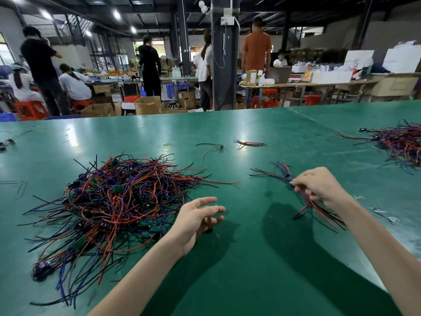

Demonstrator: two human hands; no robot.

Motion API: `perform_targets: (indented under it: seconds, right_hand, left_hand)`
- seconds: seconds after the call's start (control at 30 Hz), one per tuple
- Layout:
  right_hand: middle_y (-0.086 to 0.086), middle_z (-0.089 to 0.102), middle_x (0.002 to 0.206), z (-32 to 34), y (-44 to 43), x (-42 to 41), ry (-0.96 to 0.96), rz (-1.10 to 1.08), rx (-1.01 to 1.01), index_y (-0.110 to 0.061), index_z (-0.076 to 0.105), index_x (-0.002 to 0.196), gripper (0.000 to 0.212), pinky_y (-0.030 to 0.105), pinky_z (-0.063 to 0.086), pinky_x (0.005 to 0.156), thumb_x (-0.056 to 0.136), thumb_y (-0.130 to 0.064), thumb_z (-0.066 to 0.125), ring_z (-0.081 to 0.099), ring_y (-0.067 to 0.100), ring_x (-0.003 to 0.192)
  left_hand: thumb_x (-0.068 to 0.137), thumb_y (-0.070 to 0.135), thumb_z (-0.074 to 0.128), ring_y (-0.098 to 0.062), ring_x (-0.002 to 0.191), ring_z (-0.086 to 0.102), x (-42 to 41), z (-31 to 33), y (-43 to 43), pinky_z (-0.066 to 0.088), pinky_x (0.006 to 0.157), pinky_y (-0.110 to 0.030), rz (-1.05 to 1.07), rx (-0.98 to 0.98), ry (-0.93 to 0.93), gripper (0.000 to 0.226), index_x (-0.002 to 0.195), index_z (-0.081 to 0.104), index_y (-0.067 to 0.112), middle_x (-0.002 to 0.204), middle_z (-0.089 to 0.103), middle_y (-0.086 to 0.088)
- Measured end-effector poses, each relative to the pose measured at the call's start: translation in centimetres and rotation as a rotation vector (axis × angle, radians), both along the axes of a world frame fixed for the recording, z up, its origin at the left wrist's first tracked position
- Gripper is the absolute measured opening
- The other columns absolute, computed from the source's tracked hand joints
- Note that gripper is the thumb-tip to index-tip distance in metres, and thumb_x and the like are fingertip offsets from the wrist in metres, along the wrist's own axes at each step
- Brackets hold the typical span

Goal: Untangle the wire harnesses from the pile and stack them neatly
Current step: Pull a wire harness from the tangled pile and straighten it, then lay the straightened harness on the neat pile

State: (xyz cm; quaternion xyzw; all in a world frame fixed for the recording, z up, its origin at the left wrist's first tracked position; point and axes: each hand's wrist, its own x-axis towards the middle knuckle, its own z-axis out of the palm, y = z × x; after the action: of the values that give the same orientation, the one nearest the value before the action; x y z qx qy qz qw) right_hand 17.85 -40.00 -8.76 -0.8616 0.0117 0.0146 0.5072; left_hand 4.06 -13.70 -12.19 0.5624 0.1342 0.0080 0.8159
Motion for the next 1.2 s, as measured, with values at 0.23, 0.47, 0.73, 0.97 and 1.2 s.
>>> perform_targets:
  seconds: [0.23,0.47,0.73,0.97,1.2]
  right_hand:
    - [0.015,0.062,0.059,0.4,-1.3,0.6,0.033,-0.174,-0.485,-0.008,0.07,0.053,0.017,0.027,0.045,0.062,0.069,-0.007,0.064,0.059,0.029,0.067]
    - [0.016,0.064,0.084,-0.7,-0.8,0.5,-0.082,-0.232,-0.633,-0.012,0.072,0.079,0.009,0.029,0.043,0.067,0.073,-0.013,0.065,0.058,0.034,0.079]
    - [0.007,0.063,0.083,-2.8,5.0,-2.4,-0.47,0.107,-0.61,-0.016,0.056,0.086,0.014,0.035,0.041,0.068,0.082,-0.003,0.053,0.059,0.032,0.084]
    - [0.001,0.046,0.063,-4.7,6.3,-3.6,-0.444,0.405,-0.589,-0.022,0.044,0.077,0.031,0.037,0.038,0.061,0.071,0.009,0.042,0.048,0.032,0.069]
    - [0.0,0.056,0.072,-5.3,7.2,-3.9,-0.486,0.398,-0.598,-0.022,0.043,0.077,0.027,0.034,0.034,0.06,0.075,0.004,0.043,0.049,0.03,0.073]
  left_hand:
    - [0.087,-0.008,0.057,-0.024,0.071,0.057,-0.1,0.1,0.0,0.048,0.05,-0.015,0.014,-0.011,0.02,0.02,0.106,0.061,-0.002,0.079,0.073,-0.011]
    - [0.088,-0.007,0.056,-0.009,0.042,0.053,-0.1,0.0,-0.8,0.049,0.09,-0.043,-0.016,0.182,-0.033,0.017,0.104,0.061,-0.004,0.079,0.069,-0.013]
    - [0.091,0.012,0.058,-0.016,0.07,0.06,-1.6,1.4,-0.4,0.052,0.068,-0.033,0.1,1.428,-0.517,0.02,0.111,0.062,0.011,0.106,0.062,-0.001]
    - [0.089,0.011,0.055,-0.028,0.092,0.057,-0.8,4.8,6.9,0.053,0.073,-0.036,0.709,1.644,-0.251,0.026,0.112,0.061,0.001,0.108,0.059,-0.017]
    - [0.086,0.003,0.051,-0.04,0.111,0.048,-1.8,5.9,14.7,0.041,0.098,-0.047,0.904,1.503,0.151,0.037,0.121,0.056,-0.001,0.12,0.052,-0.026]
